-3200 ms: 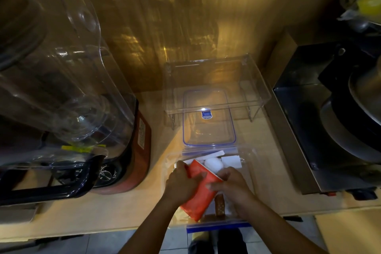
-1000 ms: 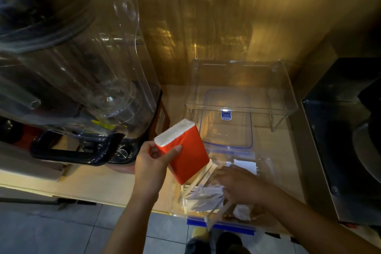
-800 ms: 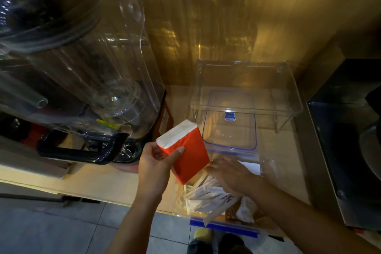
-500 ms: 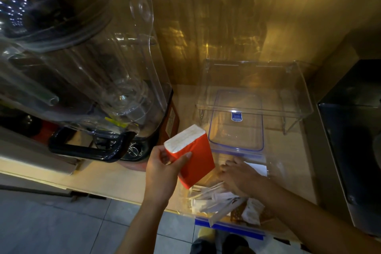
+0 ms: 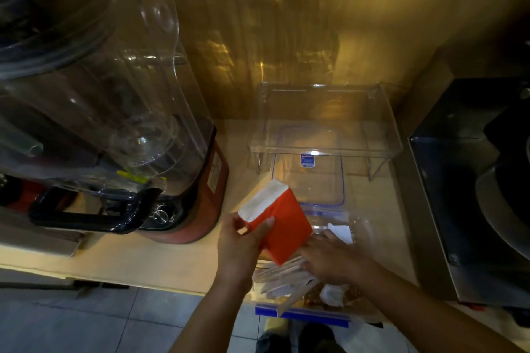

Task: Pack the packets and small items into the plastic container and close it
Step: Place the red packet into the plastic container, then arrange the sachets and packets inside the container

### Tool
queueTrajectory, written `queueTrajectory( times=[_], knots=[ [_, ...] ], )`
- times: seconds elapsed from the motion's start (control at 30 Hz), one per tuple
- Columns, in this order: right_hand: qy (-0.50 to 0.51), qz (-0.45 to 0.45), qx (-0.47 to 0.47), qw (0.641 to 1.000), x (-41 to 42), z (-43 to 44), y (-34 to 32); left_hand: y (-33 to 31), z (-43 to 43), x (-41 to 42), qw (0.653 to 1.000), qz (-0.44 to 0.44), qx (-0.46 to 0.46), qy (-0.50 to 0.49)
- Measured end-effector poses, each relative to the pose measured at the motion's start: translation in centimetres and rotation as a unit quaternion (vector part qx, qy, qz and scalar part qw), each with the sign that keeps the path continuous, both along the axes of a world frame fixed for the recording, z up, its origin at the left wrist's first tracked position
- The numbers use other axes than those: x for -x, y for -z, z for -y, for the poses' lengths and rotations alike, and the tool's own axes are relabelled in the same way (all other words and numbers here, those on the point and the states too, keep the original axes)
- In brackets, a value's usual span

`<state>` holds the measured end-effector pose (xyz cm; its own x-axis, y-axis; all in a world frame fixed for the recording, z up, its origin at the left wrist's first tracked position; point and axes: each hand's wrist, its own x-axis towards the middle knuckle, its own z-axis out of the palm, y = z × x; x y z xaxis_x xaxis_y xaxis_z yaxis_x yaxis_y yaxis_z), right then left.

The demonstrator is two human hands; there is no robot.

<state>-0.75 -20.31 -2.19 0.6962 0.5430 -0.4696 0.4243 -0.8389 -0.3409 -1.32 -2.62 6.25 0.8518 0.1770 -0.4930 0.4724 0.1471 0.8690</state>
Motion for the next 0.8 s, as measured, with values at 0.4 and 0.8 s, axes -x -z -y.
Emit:
queueTrajectory(
  times=[0.4, 0.8],
  knots=[
    [0.104, -0.034, -0.088, 0.990, -0.5, 1.1, 0.0, 2.4, 1.0, 1.8, 0.954, -0.241, 0.153, -0.090],
    [0.011, -0.088, -0.038, 0.995, 0.1, 1.7, -0.4, 3.7, 1.0, 1.1, 0.918, -0.290, 0.250, -0.106]
  ],
)
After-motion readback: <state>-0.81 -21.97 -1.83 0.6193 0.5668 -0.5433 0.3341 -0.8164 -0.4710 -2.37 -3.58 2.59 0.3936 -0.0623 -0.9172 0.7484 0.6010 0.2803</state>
